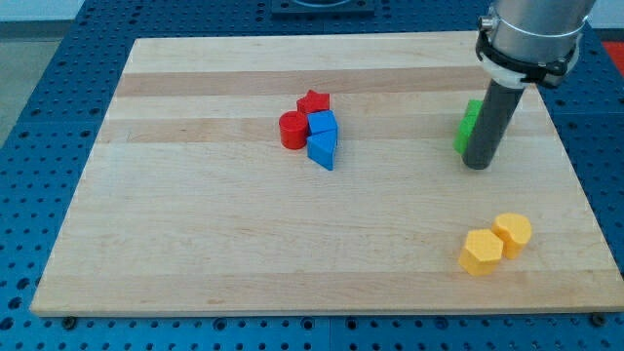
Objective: Place your arm to the bottom of the blue triangle
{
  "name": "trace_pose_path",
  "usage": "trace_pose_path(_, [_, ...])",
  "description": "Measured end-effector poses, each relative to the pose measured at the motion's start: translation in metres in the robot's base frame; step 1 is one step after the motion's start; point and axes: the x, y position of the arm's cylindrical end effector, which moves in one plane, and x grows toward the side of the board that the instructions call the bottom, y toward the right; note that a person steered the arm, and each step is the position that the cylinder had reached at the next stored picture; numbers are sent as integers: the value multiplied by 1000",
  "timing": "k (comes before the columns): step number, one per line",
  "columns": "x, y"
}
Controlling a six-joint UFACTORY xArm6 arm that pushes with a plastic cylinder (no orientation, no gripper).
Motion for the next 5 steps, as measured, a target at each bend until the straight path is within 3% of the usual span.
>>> trace_pose_path(5, [19, -173])
